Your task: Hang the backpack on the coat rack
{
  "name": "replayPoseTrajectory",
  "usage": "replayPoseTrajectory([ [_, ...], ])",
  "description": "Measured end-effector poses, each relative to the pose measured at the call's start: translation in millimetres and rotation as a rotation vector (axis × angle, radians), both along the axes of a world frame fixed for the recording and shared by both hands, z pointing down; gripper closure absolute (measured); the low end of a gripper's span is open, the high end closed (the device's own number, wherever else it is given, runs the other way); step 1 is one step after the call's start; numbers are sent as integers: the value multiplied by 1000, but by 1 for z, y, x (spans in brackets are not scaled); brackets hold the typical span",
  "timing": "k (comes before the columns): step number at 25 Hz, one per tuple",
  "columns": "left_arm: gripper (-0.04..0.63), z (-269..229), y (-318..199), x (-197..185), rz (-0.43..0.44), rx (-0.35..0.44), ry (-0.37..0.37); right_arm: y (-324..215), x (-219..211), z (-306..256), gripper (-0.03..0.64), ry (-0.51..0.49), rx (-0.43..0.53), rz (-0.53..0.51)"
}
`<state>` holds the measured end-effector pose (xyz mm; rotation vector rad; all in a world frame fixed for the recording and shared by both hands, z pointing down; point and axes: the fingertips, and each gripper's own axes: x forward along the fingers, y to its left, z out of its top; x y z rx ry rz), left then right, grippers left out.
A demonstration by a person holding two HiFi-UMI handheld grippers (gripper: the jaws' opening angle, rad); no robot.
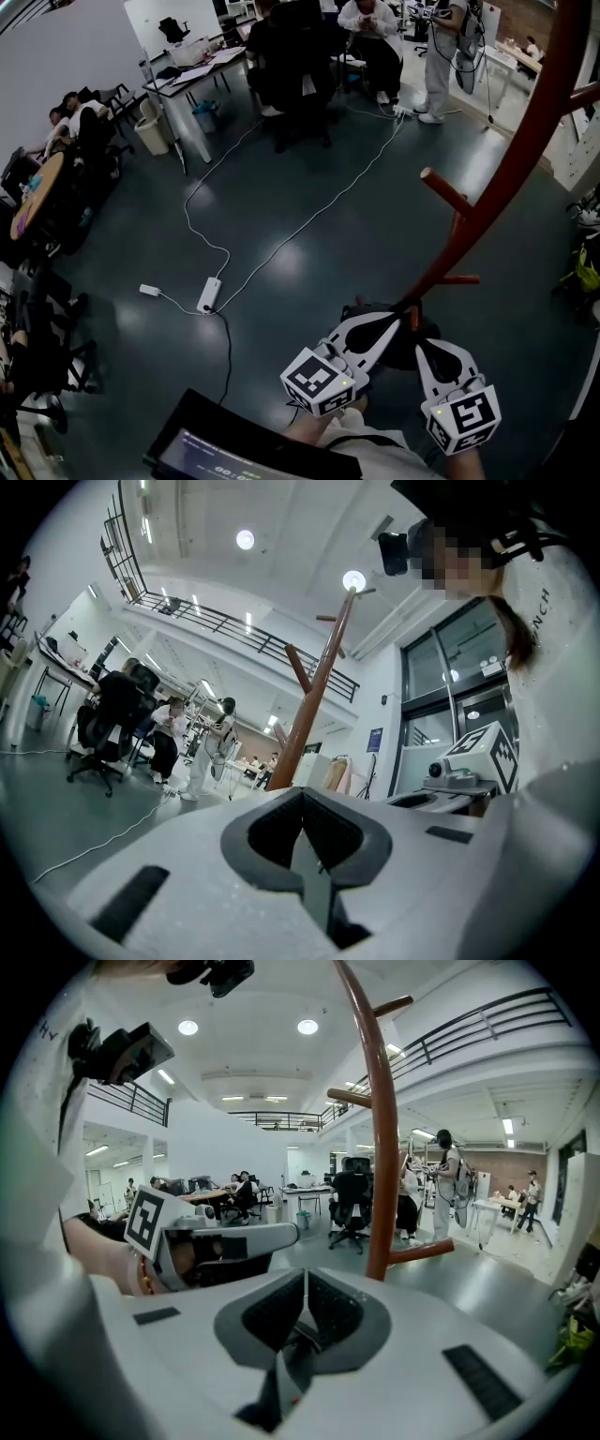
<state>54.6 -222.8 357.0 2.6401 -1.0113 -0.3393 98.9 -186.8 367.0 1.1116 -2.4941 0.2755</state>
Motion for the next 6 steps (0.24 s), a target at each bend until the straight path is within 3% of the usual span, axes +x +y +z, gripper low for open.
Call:
replayPoseTrajectory([
  [6, 586, 12, -9, 11, 8, -14, -1, -10, 10, 8, 588, -17, -5, 4],
])
